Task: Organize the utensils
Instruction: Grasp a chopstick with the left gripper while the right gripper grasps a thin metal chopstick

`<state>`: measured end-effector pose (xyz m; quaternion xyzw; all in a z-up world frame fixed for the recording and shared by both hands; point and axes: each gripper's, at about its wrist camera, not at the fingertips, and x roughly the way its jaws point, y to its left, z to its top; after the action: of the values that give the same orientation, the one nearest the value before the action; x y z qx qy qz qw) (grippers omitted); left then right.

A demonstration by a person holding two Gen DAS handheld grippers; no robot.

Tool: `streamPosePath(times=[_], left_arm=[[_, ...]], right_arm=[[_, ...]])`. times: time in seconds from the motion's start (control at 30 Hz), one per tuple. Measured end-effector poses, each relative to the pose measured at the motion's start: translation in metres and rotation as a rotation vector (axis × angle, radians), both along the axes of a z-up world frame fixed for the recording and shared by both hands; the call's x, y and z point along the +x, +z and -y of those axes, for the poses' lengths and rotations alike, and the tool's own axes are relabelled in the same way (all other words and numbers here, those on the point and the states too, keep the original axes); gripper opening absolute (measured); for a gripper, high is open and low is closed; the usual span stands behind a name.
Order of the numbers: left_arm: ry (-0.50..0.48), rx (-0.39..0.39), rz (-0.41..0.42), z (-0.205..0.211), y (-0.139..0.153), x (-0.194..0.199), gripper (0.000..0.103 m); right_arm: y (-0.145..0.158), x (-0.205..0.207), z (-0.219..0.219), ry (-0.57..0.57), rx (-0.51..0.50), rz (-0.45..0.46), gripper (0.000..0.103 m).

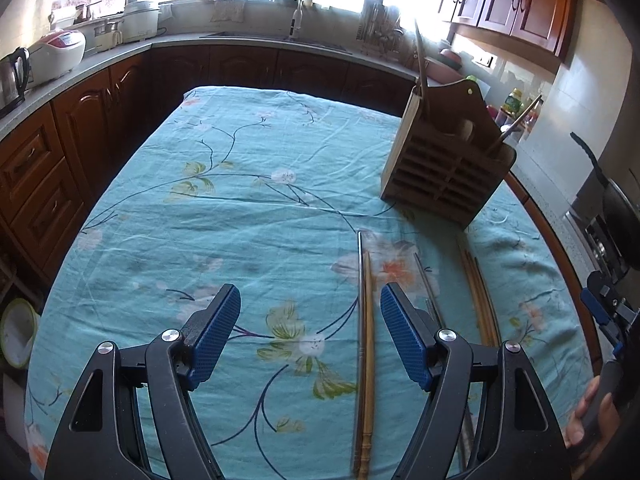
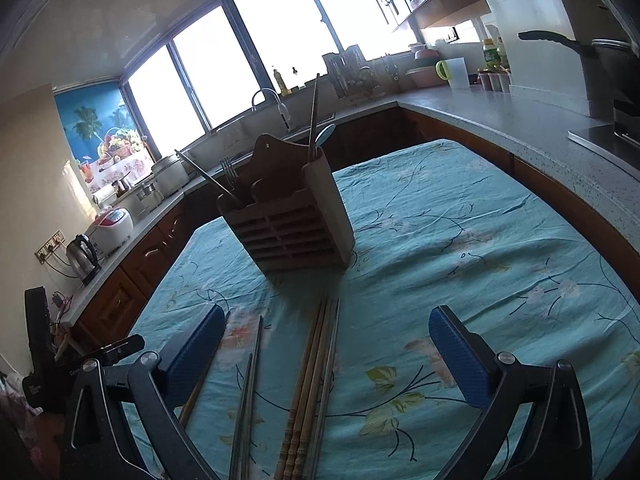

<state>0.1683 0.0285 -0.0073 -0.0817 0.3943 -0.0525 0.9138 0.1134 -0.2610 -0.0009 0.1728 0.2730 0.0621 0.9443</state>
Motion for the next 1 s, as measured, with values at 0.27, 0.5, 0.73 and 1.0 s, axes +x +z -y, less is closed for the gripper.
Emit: streamPosePath(times=[0.27,0.5,0.73,1.0], left_arm=[[-0.019,0.028,-0.044,0.008,-0.013,0.014,0.074],[-0.055,0.081,-0.09,0.022,-0.024,0.035,0.074],[-0.093,0.098,-0.128,0.037,-0.032,0.068,0.064],[-0.144,0.093,-0.167,0.053,-0.041,0.106,0.046]], right_arm=[[-0.012,0.015,-0.007,0.001,-0.043,-0.07,0.103],[-0.028,0.034,-0.018,0.022,-0.105,-0.157,0.085],[-0.046,0.056,-0.028,0.058,-0.135,-0.241,0.05],[-0.057,0.078,-0.028,0.06,-0.143,-0.287,0.035]])
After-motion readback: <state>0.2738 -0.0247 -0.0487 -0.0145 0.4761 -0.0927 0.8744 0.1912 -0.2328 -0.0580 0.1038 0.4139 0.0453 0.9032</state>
